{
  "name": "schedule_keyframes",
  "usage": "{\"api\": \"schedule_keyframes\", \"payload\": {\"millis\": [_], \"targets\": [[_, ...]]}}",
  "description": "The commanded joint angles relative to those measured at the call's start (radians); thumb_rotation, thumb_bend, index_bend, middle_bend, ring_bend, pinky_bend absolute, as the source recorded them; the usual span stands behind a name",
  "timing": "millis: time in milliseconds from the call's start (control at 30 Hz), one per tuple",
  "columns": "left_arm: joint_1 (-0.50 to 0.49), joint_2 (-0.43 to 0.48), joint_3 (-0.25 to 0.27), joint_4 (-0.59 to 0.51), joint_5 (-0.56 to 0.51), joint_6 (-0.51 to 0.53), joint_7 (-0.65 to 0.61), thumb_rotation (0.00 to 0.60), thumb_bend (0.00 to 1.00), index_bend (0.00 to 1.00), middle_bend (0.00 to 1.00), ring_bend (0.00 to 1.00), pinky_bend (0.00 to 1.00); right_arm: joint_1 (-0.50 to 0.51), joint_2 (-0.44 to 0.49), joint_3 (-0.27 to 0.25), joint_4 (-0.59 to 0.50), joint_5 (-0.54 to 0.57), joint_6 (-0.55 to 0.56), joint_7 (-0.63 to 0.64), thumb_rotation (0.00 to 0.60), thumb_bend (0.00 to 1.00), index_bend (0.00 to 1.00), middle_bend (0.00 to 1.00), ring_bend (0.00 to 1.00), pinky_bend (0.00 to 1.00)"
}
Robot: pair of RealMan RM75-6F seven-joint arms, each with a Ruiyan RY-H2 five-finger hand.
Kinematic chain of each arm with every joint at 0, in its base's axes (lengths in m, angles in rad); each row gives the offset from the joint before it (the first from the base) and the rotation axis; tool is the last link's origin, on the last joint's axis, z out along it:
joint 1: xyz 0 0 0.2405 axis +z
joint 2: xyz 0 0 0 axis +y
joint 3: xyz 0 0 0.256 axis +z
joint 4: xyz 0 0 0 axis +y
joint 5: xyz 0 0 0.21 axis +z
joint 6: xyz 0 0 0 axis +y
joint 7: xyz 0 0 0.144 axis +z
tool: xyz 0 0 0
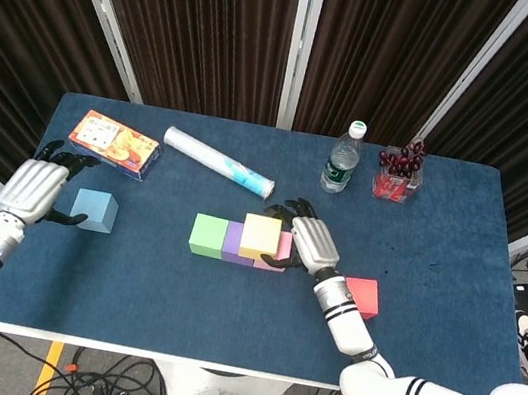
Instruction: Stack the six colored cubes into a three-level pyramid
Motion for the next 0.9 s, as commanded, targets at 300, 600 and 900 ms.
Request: {"api": "schedule_keyframes", "payload": {"millis": [300, 600, 900], "targets": [[0.000, 0.000, 0.000, 0.003, -0.004, -0.004, -0.002, 0.600, 0.15, 0.18, 0.22, 0.18, 0.04, 0.007, -0.005, 0.011, 0.007, -0.005, -0.008, 0.007, 0.600, 0.12, 0.25, 0.43, 0.11, 0.00], [-0.002, -0.001, 0.000, 0.005, -0.006, -0.008, -0.002, 0.600, 0.15, 0.18, 0.22, 0.18, 0.04, 0.008, -0.006, 0.014, 0.011, 0.000, -0.015, 0.007, 0.600, 0.12, 0.25, 0.43, 0.11, 0.00], [-0.002, -0.002, 0.000, 0.008, -0.007, -0.010, -0.007, 0.600, 0.15, 0.18, 0.22, 0.18, 0.04, 0.012, -0.009, 0.016, 0.017, 0.000, -0.020, 0.005, 0.600, 0.12, 0.25, 0.42, 0.11, 0.00]]}}
